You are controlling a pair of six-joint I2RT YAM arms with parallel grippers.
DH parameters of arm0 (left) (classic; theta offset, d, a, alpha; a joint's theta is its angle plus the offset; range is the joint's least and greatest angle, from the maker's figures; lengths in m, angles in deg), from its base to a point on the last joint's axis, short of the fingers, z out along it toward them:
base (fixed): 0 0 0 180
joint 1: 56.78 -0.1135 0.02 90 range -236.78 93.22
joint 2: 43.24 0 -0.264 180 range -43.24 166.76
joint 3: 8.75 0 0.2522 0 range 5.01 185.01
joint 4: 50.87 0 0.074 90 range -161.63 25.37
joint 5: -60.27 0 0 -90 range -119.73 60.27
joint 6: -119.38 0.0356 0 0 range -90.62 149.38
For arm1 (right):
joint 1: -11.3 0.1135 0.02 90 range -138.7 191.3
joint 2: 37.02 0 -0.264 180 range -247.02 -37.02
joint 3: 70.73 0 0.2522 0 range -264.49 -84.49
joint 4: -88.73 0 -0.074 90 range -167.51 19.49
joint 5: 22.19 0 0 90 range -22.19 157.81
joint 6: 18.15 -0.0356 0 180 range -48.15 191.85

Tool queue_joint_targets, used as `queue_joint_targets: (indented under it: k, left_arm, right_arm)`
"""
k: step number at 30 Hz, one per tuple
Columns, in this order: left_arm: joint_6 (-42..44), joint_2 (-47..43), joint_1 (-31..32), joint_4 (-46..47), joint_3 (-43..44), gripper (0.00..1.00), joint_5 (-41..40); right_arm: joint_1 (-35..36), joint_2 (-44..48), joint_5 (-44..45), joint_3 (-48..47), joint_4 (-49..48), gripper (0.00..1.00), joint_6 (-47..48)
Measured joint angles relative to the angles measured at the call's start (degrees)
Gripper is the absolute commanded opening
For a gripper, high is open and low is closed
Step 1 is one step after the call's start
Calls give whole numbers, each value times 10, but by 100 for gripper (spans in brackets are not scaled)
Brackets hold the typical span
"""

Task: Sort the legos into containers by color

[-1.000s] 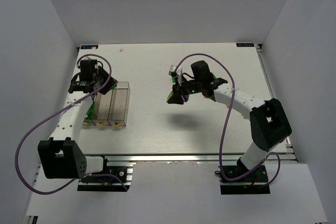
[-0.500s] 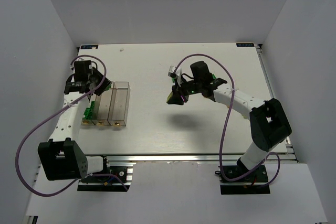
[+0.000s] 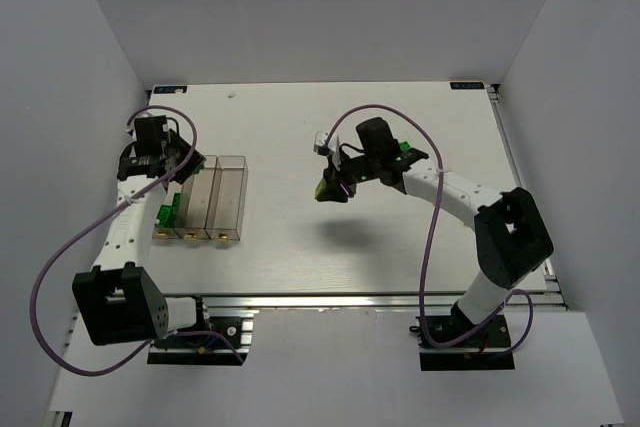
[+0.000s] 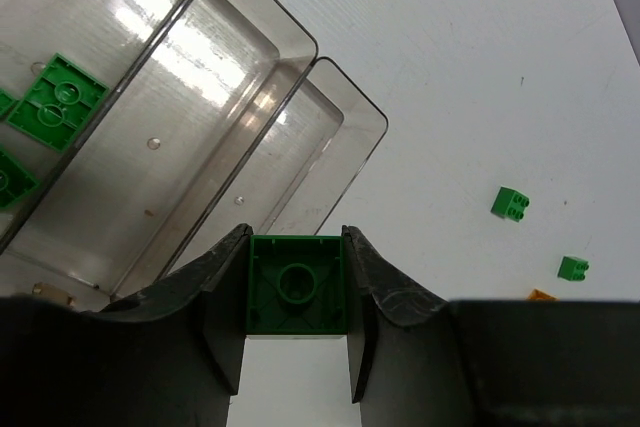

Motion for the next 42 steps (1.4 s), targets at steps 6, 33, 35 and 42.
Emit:
queue_joint_targets:
  k: [6,33,35,42]
  left_arm:
    - [7,-4,-7,-5,-1,0,-10]
    - [40,-15,-40,-78,-17,1,-174]
    - [35,-14,-46,-77,-17,12,-204]
    - [14,40,-61,-54,-25,61,-263]
  right_arm:
    - [5,-11,-18,-23,8,0,33]
    - [158,-282,92,-304,-153,10,-68]
    - [173,-305,116,-329,-173,11,-95]
    - [205,-378,165,-423,-210,12,-154]
